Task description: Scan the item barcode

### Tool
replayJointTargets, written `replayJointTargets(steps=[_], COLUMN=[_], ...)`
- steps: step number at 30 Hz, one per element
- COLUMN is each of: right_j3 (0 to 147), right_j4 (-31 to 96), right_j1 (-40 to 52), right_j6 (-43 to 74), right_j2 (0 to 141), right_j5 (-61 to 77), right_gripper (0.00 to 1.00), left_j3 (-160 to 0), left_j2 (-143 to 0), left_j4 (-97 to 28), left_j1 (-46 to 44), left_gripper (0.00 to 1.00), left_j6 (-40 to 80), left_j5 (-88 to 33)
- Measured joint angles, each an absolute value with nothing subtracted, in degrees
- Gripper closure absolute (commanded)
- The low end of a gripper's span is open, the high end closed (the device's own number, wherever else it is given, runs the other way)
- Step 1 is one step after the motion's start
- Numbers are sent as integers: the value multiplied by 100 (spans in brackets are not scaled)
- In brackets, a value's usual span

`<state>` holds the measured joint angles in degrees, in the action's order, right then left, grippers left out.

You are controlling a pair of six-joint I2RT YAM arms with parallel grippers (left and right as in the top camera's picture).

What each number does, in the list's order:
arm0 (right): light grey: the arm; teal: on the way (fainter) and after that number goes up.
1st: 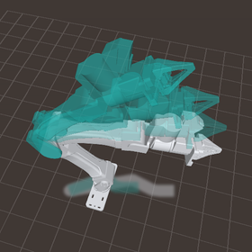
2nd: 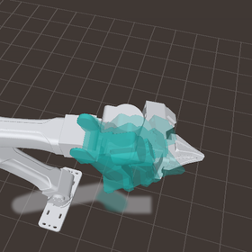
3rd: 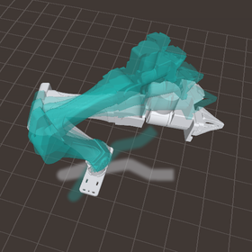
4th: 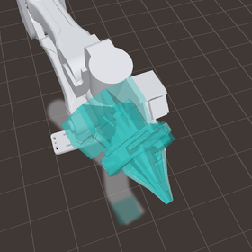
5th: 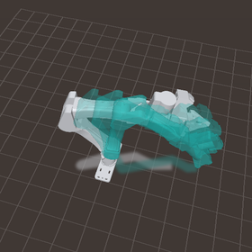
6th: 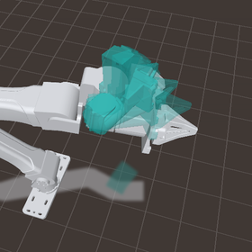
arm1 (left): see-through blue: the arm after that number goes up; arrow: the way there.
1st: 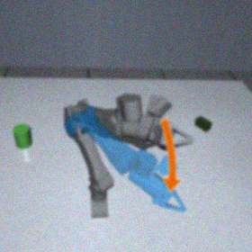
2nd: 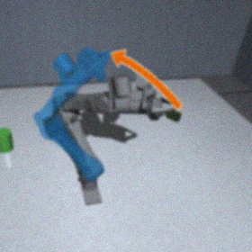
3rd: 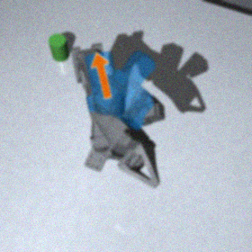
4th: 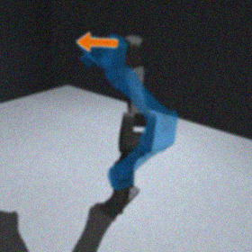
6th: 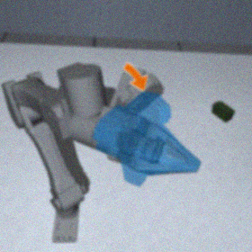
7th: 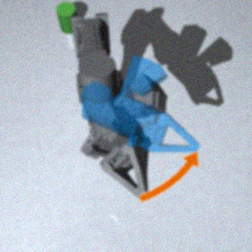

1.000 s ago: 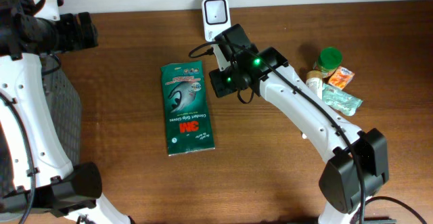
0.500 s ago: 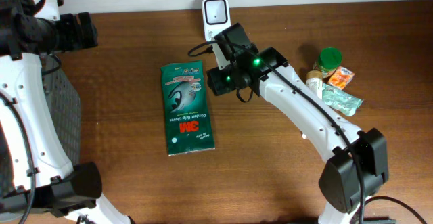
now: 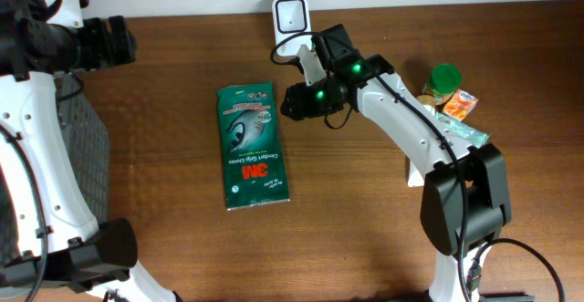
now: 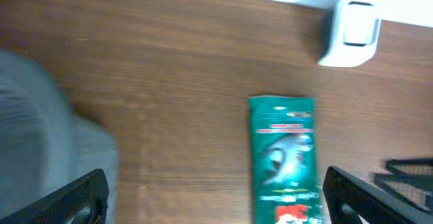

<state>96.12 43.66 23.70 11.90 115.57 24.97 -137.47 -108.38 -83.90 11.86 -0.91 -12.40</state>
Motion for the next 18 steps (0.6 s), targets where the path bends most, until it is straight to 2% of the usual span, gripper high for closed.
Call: replayJointTargets(steps=[1,8,14,18], right_j3=[9612,9612,9612,9612], right_j4=[4320,4154,4106,3951], right_j1=[2373,2373,2373,2373], right_j6=[1221,1619,1890,2167], right_j2=[11557,11730,11756,11806], right_j5=[2519,2729,2762,2799], right_gripper=[47,47,48,50], left_j3=[-13747,-12440,-9736,-8615], left_j2=[-10838,-10978,-11316,-11338], left_j4=[-8385,-8239,-6366,-5349], left_j1=[1186,727,62,-130], left_gripper=[100,100,100,100], left_j6=[-82,97,668,1146], left_j5=[-1374,-2255,-2206,-1944])
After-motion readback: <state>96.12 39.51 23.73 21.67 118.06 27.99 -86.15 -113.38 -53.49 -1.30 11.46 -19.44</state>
